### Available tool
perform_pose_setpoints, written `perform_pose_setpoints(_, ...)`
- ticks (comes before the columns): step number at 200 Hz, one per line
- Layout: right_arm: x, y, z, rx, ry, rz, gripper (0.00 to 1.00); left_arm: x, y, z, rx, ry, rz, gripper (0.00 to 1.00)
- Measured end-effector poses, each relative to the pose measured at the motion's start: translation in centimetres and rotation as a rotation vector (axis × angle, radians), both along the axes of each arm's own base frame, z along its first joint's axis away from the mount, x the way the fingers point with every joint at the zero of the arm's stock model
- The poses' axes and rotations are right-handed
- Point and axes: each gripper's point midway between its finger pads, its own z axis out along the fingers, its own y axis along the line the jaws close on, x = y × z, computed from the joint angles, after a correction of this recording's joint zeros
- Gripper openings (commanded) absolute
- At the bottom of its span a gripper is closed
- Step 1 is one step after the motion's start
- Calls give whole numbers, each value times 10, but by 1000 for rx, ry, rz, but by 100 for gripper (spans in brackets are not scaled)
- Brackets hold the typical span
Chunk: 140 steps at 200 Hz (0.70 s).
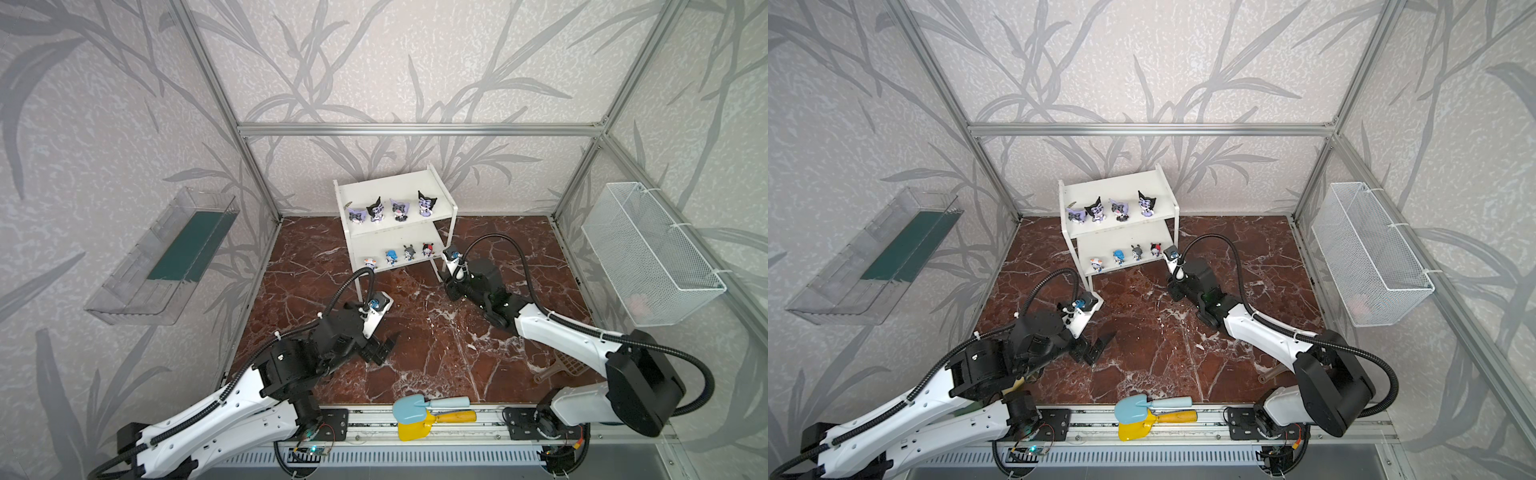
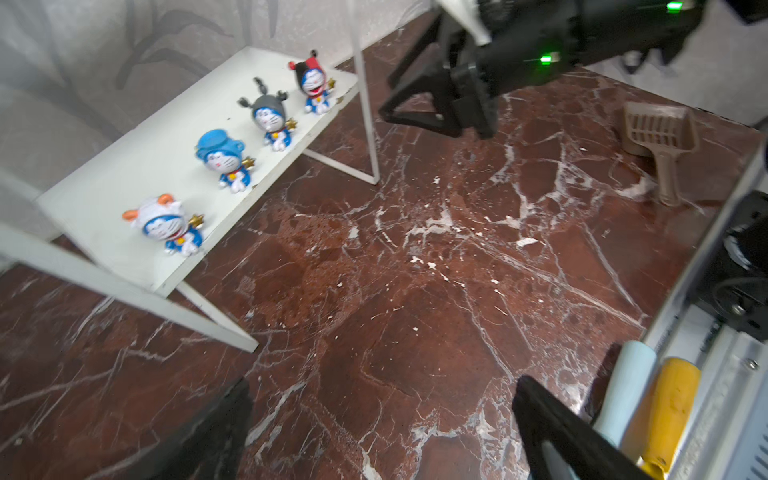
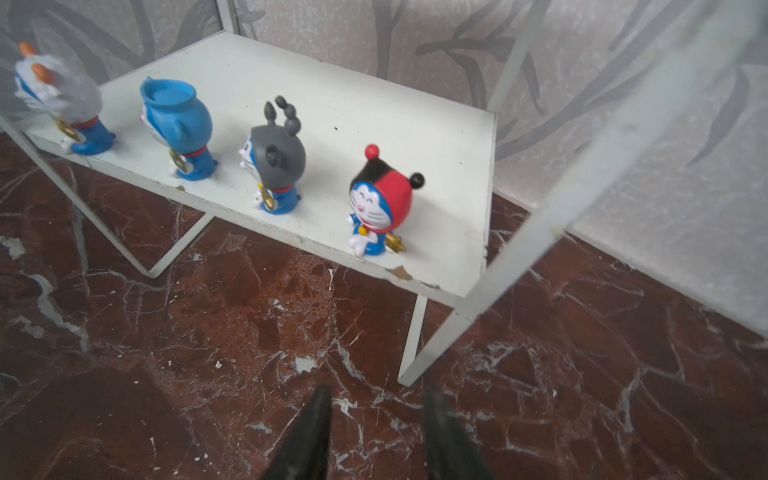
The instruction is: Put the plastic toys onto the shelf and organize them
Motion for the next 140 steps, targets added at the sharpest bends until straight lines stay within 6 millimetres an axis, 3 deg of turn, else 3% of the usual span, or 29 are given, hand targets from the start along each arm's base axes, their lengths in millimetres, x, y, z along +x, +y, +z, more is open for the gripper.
perform_pose_setpoints(11, -5, -10, -5, -9, 16, -32, 75, 5, 10, 0, -7, 0, 78, 99)
perform_pose_setpoints(28, -13, -27, -16, -28, 43, -87, 86, 14, 28, -1, -22, -3, 200, 99)
perform_pose_setpoints(55, -17, -64, -37, -42, 109, -202, 96, 35, 70, -14, -36, 41, 448, 99)
perform_pose_setpoints(78, -11, -108, -39, -11, 138, -330, 99, 51, 112, -32, -55, 102, 683, 99)
perform_pose_setpoints(110, 4, -165, -40, 40, 143, -490, 99, 55, 167, -61, -50, 177, 950, 99)
perform_pose_setpoints(140, 20, -182, -66, -3, 169, -530, 99, 65, 215, -85, -24, 199, 1153, 99)
